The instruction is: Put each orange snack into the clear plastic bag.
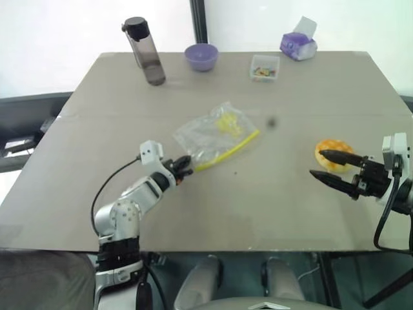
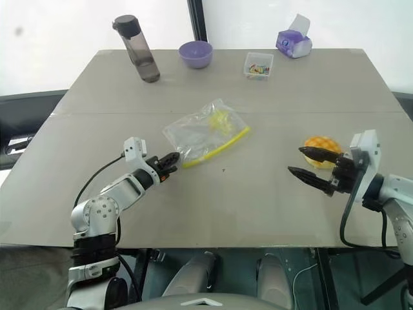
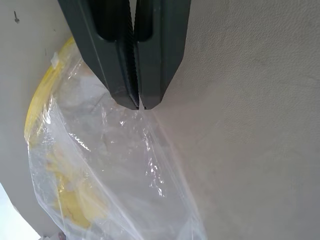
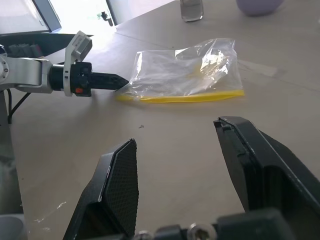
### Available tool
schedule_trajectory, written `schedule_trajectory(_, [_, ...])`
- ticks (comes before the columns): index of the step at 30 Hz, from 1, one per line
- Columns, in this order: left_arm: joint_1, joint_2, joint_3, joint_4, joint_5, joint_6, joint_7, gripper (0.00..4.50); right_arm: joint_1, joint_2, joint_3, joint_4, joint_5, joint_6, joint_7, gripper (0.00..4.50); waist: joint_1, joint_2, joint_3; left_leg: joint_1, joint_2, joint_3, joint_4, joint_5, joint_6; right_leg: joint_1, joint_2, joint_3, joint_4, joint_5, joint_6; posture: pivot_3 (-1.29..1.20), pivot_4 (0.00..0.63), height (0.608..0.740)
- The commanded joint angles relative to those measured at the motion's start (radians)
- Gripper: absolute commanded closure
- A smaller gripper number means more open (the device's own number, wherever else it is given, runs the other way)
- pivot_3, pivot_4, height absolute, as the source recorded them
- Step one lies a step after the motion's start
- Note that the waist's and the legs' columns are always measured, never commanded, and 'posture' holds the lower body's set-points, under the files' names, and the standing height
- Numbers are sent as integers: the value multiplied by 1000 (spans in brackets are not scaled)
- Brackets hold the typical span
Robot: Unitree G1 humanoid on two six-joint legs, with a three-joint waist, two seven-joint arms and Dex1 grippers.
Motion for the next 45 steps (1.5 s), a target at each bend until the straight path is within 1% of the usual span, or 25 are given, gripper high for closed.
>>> schedule_trajectory(1, [4,-6,-28,32,26,-1,-11,4411,0,5,-7,-25,2,-21,-3,1677,0,0,0,0,0,0,0,0,0,0,0,0,0,0,0,0,150,740])
schedule_trajectory(4, [7,-24,-3,2,4,-54,-43,4411,-1,12,0,-16,-8,-28,-2,1677,0,0,0,0,0,0,0,0,0,0,0,0,0,0,0,0,150,740])
schedule_trajectory(7, [11,-54,49,-61,-83,-76,-87,4411,-4,16,1,-13,-10,-28,-1,1677,-2,-1,1,-1,0,0,0,0,0,-1,0,0,0,0,0,0,150,740])
schedule_trajectory(10, [21,-72,119,-118,-182,-85,-96,4411,-8,16,0,-7,-8,-28,-1,1677,-6,-2,1,-2,1,0,0,0,-1,-2,0,0,0,0,0,0,150,740])
schedule_trajectory(12, [34,-54,126,-143,-192,-89,-102,3915,-10,16,-1,-2,-9,-29,0,1677,-6,-3,2,-2,1,0,0,0,-1,-3,0,0,0,0,0,0,150,740])
schedule_trajectory(13, [37,-42,121,-156,-169,-99,-88,3763,-10,16,1,1,-11,-32,2,1677,-6,-3,2,-2,1,0,0,0,-1,-3,0,0,0,0,0,0,150,740])
schedule_trajectory(14, [39,-31,114,-165,-150,-108,-82,3180,-11,16,1,4,-12,-33,3,1677,-4,-3,2,-2,1,0,0,0,-1,-3,0,0,0,0,0,0,150,740])
schedule_trajectory(16, [40,-3,79,-169,-83,-138,-68,2476,-15,17,3,12,-14,-36,5,1677,-3,-4,3,-2,1,0,0,0,-1,-2,0,0,0,0,0,0,150,740])
schedule_trajectory(19, [19,7,45,-133,-11,-167,-28,2476,-21,17,8,17,-16,-40,6,1677,-2,-4,3,-2,0,1,0,0,-1,-2,0,1,0,0,0,0,150,740])
schedule_trajectory(21, [-7,11,-3,-87,81,-209,3,2476,-28,16,12,23,-17,-43,7,1677,-1,-4,3,-2,0,0,0,0,-1,-2,0,1,0,0,0,0,150,740])
schedule_trajectory(26, [-39,-7,-101,-7,243,-302,46,2476,-32,14,8,30,-21,-48,7,1677,-2,-5,3,-2,0,0,0,0,-1,-2,0,1,-1,0,0,0,150,740])
schedule_trajectory(29, [-59,-39,-114,40,287,-342,71,2476,-25,14,3,22,-18,-45,1,1677,-2,-5,3,-2,0,0,0,0,-1,-2,0,1,-1,0,0,0,150,740])
schedule_trajectory(32, [-66,-74,-90,55,271,-379,56,2476,-19,14,-1,17,-18,-46,-3,1677,-3,-5,3,-2,0,0,0,0,-1,-3,0,0,0,0,0,0,150,740])
schedule_trajectory(34, [-64,-90,-68,48,235,-390,27,1944,-16,12,-5,15,-17,-45,-5,1677,-3,-5,3,-2,0,0,0,0,-1,-3,0,0,0,0,0,0,150,740])
schedule_trajectory(35, [-63,-94,-61,46,228,-392,23,1745,-15,11,-7,14,-17,-45,-6,1677,-2,-5,3,-2,0,0,0,0,-1,-3,0,0,0,0,0,0,150,740])
schedule_trajectory(36, [-63,-97,-51,46,224,-393,25,1378,-14,11,-8,14,-17,-44,-6,1677,-3,-5,3,-2,0,0,0,0,-1,-3,0,0,0,0,0,0,150,740])
schedule_trajectory(37, [-63,-100,-43,48,218,-393,26,803,-13,10,-8,14,-18,-44,-7,1677,-3,-5,3,-2,0,0,0,0,-1,-3,0,0,0,0,0,0,150,740])
schedule_trajectory(38, [-63,-102,-36,50,213,-392,24,581,-12,10,-8,15,-18,-44,-7,1677,-3,-5,3,-2,0,0,0,0,-1,-3,0,0,0,0,0,0,150,740])
schedule_trajectory(39, [-65,-104,-31,53,208,-386,27,152,-11,10,-8,16,-18,-45,-7,1677,-3,-6,3,-2,0,0,0,0,-1,-3,0,0,0,0,0,0,150,740])
schedule_trajectory(40, [-71,-106,-28,64,207,-376,34,60,-11,10,-6,18,-19,-46,-7,1677,-3,-5,3,-2,0,0,0,0,-1,-3,0,0,0,0,0,0,150,740])
schedule_trajectory(45, [-127,-114,-48,156,243,-360,51,60,-27,15,12,29,-25,-47,-6,1677,-2,-6,3,-2,0,0,2,0,-1,-2,0,0,1,1,1,0,150,740])
